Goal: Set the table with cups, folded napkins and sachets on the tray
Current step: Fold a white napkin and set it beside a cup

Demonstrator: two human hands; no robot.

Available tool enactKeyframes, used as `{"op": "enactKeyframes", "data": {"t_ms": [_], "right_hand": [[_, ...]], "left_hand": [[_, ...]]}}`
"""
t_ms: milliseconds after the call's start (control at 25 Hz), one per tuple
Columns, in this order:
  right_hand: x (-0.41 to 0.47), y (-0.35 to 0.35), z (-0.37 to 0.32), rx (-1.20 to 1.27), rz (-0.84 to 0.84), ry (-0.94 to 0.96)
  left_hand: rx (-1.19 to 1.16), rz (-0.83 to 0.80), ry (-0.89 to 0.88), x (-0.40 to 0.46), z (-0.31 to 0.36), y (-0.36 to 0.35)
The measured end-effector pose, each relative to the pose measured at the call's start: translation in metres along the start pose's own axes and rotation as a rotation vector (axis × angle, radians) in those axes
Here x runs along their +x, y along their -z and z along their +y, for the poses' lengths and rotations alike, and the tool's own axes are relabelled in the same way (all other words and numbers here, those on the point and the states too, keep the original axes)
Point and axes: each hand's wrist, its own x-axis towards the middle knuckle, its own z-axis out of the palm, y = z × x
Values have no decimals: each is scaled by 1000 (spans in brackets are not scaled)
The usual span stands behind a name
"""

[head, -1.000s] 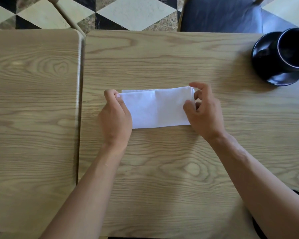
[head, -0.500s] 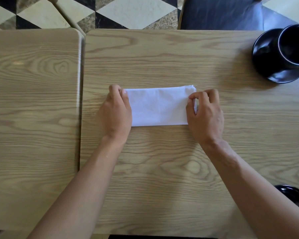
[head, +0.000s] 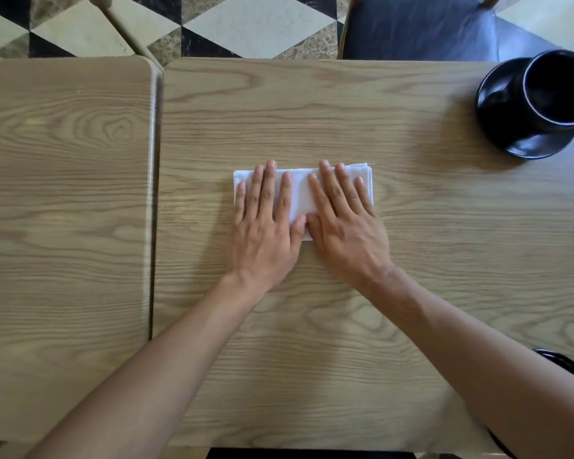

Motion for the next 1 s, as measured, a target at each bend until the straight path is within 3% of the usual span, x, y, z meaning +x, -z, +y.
{"op": "enactKeyframes", "data": {"t_ms": [280, 480, 600, 680, 800, 1000], "right_hand": [[-6, -11, 26, -107, -19, -22], [-4, 7, 21, 5, -91, -58], [-8, 26, 8, 226, 144, -245], [-13, 34, 1, 369, 246, -513], [-24, 39, -4, 489, 99, -836], [-20, 40, -5, 483, -3, -862]], "left_hand": [[-18, -12, 46, -3, -14, -7], [10, -133, 57, 2, -9, 17], [23, -103, 67, 21, -14, 36], [29, -75, 72, 34, -19, 47], [33, -106, 90, 39, -20, 57], [34, -196, 184, 11, -20, 65]]}}
